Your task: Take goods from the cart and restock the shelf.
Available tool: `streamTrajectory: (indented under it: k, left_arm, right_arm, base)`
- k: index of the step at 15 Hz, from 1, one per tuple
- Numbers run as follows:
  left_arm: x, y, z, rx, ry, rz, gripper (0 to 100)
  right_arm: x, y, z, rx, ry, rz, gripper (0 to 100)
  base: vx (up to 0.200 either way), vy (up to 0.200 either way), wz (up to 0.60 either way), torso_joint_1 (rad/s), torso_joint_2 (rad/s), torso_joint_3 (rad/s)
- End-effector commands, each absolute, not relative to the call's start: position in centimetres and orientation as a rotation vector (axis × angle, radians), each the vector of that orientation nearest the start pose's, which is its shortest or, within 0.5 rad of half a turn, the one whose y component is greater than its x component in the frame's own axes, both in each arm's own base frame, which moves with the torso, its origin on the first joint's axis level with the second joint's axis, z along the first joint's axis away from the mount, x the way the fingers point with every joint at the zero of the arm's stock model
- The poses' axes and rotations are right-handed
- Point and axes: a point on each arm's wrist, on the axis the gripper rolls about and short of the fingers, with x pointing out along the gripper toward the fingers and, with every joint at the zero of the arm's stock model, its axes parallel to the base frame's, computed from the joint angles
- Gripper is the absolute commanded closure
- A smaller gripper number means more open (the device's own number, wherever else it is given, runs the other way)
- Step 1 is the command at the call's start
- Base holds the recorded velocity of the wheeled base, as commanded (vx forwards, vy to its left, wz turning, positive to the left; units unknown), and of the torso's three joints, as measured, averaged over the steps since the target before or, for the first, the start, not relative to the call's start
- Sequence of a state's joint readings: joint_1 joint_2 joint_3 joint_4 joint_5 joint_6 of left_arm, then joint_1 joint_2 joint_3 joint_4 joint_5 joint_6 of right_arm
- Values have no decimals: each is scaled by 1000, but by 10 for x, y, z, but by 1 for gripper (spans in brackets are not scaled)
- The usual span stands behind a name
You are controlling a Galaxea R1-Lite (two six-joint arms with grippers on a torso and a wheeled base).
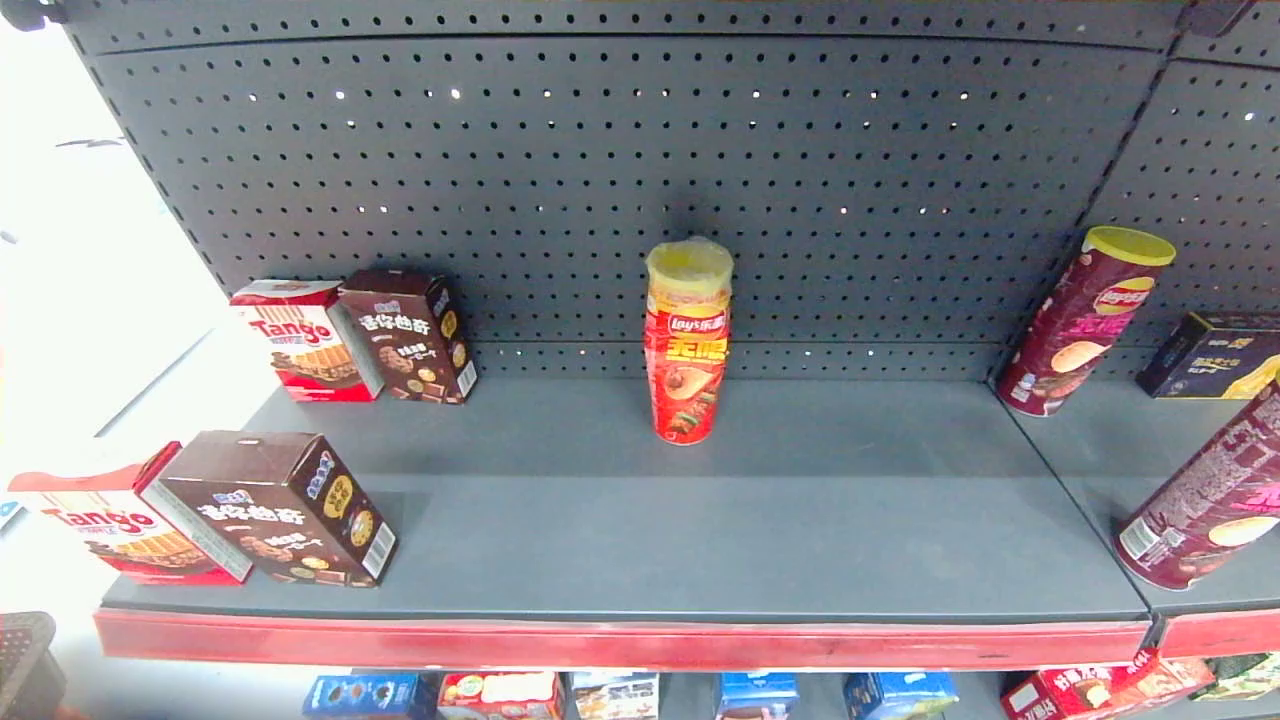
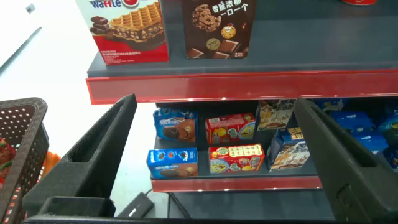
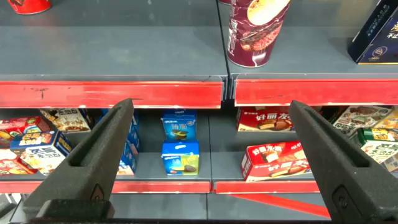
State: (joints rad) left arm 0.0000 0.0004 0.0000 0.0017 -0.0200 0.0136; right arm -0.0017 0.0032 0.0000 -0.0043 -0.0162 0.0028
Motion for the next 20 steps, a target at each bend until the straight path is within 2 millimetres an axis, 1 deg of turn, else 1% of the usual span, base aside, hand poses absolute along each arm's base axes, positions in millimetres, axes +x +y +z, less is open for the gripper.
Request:
streamTrajectory:
  k: [1,9,20]
  left_arm:
    - [-23,0,75,14,1,-20,0]
    - [-23,0,75,14,1,-20,0]
    - [-23,0,75,14,1,-21,0]
  right_arm:
    - [-22,0,76,2,0,-18,0]
    - [-22,0,76,3,0,-18,0]
    - [-22,0,76,2,2,-21,0]
  base:
    - [0,0,0,0,0,0]
    - [0,0,0,0,0,0]
    - [0,0,600,5,5,5]
